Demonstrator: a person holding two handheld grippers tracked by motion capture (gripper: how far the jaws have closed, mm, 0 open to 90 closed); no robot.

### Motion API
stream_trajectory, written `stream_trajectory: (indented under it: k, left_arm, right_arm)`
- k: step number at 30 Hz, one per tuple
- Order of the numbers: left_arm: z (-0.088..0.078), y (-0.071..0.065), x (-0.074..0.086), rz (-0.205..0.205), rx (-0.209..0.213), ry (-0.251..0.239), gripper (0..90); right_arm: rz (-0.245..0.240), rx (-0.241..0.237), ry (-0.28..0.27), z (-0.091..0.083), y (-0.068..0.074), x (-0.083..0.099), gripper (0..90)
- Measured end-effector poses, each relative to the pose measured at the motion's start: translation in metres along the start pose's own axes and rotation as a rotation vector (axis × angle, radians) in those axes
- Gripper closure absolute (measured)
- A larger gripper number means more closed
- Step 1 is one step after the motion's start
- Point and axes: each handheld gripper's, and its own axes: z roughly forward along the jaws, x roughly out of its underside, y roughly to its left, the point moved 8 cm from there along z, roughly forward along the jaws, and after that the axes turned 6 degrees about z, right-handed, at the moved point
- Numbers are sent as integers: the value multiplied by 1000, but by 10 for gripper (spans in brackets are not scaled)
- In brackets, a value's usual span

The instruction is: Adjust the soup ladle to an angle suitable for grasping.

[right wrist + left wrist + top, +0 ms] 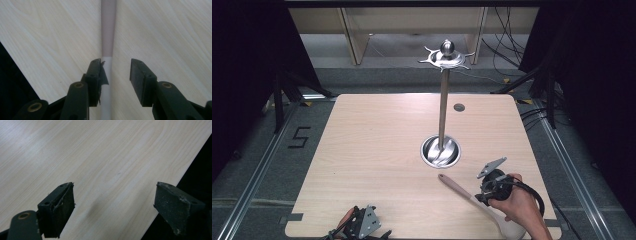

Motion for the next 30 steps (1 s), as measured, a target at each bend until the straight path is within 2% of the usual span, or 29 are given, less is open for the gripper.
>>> stream_trajectory:
  k: [2, 4, 5, 6, 10, 11, 13, 17, 19, 20, 22, 27, 28, 30]
  left_arm:
    - [-1, 0, 1, 3, 5, 15, 157]
    - [0, 0, 0, 2, -2, 12, 157]
    - [0, 0, 0, 2, -3, 12, 157]
    - [0, 0, 1, 0, -2, 12, 157]
    - [0, 0, 0, -1, 0, 9, 157]
    - [0, 0, 0, -3, 2, 4, 157]
    - [0, 0, 1, 1, -2, 13, 157]
    - [0, 0, 0, 2, -4, 12, 157]
    - [0, 0, 1, 1, -3, 12, 157]
    - [0, 0, 1, 2, -4, 13, 157]
    - [0, 0, 0, 2, -4, 12, 157]
    - [0, 0, 1, 3, -3, 13, 157]
    - [0, 0, 1, 3, -2, 13, 157]
    - [0, 0, 1, 4, -2, 13, 157]
  right_arm:
    - [-17, -7, 15, 5, 1, -2, 628]
    - [-14, -7, 28, 10, 3, -4, 636]
    - [9, -20, 39, 12, 6, -3, 639]
    - [-33, -17, 43, 18, 6, -5, 654]
    - [-41, -5, 73, 25, 7, -4, 665]
    - [-27, 8, 100, 28, 8, -3, 675]
    - [-39, 5, 108, 31, 8, -3, 677]
    - [-33, 3, 130, 34, 10, -2, 689]
    - [-48, 6, 140, 36, 9, -2, 702]
    - [-36, 1, 150, 37, 11, -2, 703]
    - [-50, 2, 168, 40, 11, -1, 720]
    - [-36, 6, 177, 44, 10, -1, 741]
    - [-55, 3, 177, 45, 9, -2, 745]
    - [-33, 7, 190, 46, 10, -1, 747]
